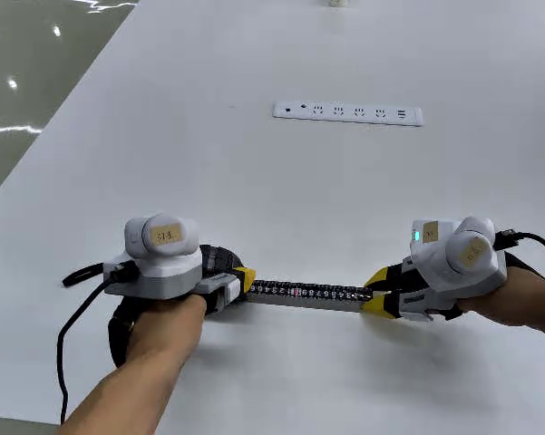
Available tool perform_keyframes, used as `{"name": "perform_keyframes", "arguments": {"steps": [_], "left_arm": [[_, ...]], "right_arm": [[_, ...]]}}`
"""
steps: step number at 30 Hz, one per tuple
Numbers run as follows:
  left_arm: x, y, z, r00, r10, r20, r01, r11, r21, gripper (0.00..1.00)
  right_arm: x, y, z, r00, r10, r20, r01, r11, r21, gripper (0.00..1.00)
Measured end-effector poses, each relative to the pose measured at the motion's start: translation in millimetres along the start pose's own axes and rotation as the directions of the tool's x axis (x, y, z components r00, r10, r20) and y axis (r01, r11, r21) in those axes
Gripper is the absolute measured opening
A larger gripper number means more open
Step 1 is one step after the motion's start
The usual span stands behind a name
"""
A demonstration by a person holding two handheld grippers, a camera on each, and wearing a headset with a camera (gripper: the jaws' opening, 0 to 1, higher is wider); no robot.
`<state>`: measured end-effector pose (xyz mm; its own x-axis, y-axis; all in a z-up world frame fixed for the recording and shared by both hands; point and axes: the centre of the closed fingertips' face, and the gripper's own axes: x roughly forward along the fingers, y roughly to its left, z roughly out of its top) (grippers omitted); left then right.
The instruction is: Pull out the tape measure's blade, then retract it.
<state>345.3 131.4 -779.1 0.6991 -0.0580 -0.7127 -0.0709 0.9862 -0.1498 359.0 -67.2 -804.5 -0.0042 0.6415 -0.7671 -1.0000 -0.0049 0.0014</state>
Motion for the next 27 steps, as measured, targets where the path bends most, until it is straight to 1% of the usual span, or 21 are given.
{"name": "perform_keyframes", "arguments": {"steps": [27], "left_arm": [[2.0, 1.1, 0.1, 1.0000, -0.005, -0.005, 0.005, 1.000, -0.008, 0.58]], "right_arm": [[19.1, 2.1, 25.3, 0.9997, 0.015, 0.021, -0.015, 1.000, -0.017, 0.10]]}}
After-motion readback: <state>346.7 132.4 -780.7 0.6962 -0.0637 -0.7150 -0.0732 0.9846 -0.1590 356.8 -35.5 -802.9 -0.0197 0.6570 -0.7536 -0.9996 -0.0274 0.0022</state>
